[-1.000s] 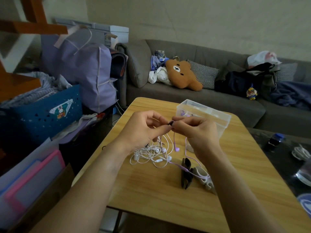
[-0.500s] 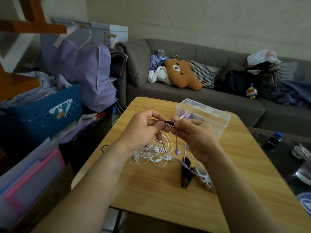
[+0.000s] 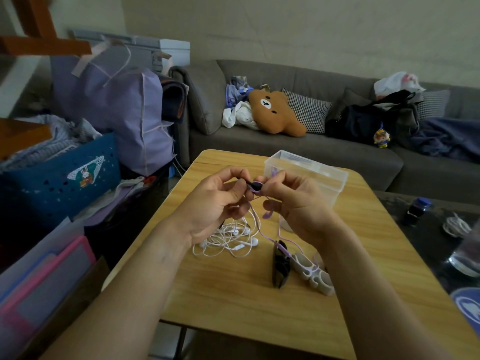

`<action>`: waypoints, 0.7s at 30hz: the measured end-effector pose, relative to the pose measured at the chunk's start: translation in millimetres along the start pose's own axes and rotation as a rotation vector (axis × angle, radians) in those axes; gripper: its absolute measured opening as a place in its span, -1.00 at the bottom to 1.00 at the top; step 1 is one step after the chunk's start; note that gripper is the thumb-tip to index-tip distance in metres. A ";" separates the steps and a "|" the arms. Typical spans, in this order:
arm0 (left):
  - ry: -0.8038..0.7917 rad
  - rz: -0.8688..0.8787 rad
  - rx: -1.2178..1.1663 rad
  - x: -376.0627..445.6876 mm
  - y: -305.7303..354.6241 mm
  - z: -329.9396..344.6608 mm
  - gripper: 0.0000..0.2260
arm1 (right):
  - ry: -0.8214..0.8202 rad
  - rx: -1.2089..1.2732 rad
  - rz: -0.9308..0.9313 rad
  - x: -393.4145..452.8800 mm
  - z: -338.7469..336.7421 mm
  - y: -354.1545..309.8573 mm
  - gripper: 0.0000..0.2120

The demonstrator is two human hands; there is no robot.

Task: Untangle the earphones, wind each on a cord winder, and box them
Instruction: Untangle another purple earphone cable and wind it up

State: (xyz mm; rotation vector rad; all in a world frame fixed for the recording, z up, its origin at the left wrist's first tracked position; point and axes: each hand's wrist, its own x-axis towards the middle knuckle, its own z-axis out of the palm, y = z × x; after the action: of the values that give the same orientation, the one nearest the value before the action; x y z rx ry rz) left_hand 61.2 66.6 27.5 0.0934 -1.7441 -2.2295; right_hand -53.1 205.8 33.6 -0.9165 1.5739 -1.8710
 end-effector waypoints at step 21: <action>0.190 -0.065 -0.065 2.5 0.9 6.9 -0.89 | 0.104 -0.342 -0.055 -3.2 5.2 -1.1 -0.88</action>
State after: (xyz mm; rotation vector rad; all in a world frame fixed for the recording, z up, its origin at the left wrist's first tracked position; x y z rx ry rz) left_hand 57.3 72.1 30.5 0.3407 -1.5883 -2.2386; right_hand -46.9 205.1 34.6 -1.0274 1.9932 -1.7392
